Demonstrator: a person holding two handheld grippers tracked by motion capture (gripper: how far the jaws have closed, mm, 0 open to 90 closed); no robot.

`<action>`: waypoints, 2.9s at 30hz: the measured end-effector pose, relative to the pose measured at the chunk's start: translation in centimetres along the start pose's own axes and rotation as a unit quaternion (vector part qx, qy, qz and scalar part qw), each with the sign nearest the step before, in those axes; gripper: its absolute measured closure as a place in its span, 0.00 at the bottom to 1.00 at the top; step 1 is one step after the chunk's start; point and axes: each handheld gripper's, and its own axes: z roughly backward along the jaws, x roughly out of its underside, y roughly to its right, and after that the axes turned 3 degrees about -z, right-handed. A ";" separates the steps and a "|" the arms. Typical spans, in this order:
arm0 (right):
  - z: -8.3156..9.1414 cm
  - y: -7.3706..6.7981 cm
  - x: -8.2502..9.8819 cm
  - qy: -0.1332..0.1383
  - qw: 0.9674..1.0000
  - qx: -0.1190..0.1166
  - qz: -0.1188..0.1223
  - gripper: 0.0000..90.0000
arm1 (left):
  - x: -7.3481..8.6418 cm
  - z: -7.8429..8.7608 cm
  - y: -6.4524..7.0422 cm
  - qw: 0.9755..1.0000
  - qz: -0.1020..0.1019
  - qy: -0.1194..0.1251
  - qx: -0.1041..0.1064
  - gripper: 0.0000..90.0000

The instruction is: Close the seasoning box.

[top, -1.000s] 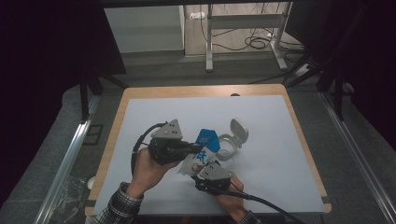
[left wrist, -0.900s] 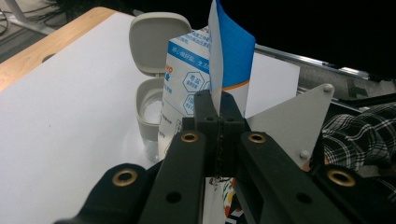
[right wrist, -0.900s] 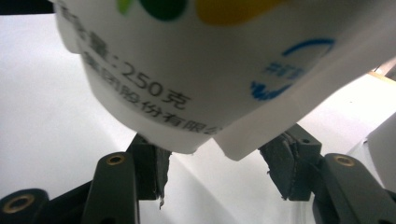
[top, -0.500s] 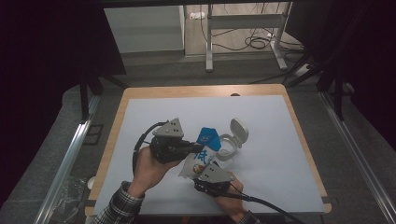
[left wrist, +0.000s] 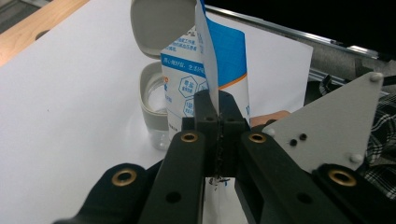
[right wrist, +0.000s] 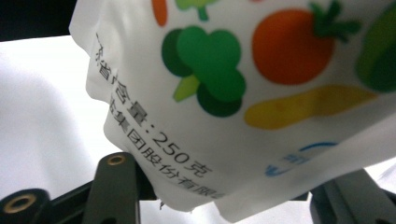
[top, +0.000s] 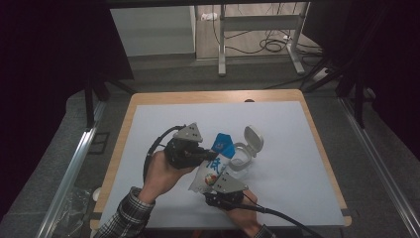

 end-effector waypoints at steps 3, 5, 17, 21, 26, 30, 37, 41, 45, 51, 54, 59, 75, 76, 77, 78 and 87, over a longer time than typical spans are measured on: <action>0.1 0.0 -0.1 0.002 1.000 -0.002 0.002 0.45 | -0.2 -0.3 -0.1 1.000 0.000 -0.006 0.000 1.00; 0.1 0.1 -0.1 0.004 1.000 -0.009 0.004 0.42 | -0.4 -0.4 -0.2 1.000 -0.001 -0.010 0.001 1.00; -0.1 0.4 -0.3 -0.004 0.999 -0.037 -0.010 0.38 | -0.9 -1.3 -0.6 0.999 0.002 -0.035 0.000 1.00; -0.2 0.6 -0.4 -0.007 0.999 -0.046 -0.019 0.38 | -1.1 -1.5 -0.7 0.999 0.000 -0.045 -0.003 1.00; -0.2 0.7 -0.4 -0.004 0.997 -0.065 -0.045 0.38 | -1.6 -1.9 -0.8 0.998 -0.006 -0.055 -0.011 1.00; -0.2 0.8 -0.5 -0.003 0.995 -0.077 -0.061 0.38 | -1.8 -2.2 -0.8 0.998 -0.007 -0.059 -0.013 1.00; -0.3 1.0 -0.5 -0.007 0.993 -0.094 -0.078 0.38 | -1.9 -2.6 -1.1 0.998 -0.008 -0.062 -0.011 1.00; -0.3 1.2 -0.5 -0.012 0.991 -0.103 -0.086 0.38 | -1.9 -2.8 -1.3 0.998 -0.007 -0.065 -0.010 1.00; -0.4 1.1 -0.5 -0.007 0.990 -0.105 -0.097 0.38 | -2.1 -3.0 -1.6 0.997 -0.006 -0.073 -0.005 1.00; -0.5 1.2 -0.5 -0.003 0.988 -0.105 -0.116 0.38 | -2.7 -3.4 -2.0 0.996 -0.005 -0.088 0.002 1.00; -0.4 1.2 -0.5 -0.004 0.986 -0.108 -0.130 0.38 | -3.0 -3.6 -2.1 0.995 -0.005 -0.095 0.006 1.00; -0.4 1.3 -0.6 -0.001 0.985 -0.108 -0.137 0.38 | -3.4 -3.9 -2.2 0.995 -0.006 -0.103 0.007 1.00; -0.4 1.5 -0.9 0.000 0.978 -0.124 -0.166 0.38 | -4.3 -4.4 -2.2 0.993 -0.012 -0.121 0.009 1.00; -0.4 1.5 -1.0 0.001 0.978 -0.125 -0.167 0.38 | -4.4 -4.4 -2.3 0.992 -0.013 -0.123 0.009 1.00; -0.3 1.5 -1.0 0.001 0.978 -0.126 -0.169 0.38 | -4.4 -4.5 -2.3 0.992 -0.014 -0.123 0.010 1.00; -0.3 1.5 -1.0 0.000 0.977 -0.128 -0.173 0.38 | -4.5 -4.5 -2.3 0.992 -0.013 -0.123 0.010 1.00; -0.3 1.6 -1.2 0.003 0.976 -0.126 -0.175 0.38 | -5.0 -4.9 -2.3 0.991 -0.017 -0.132 0.014 1.00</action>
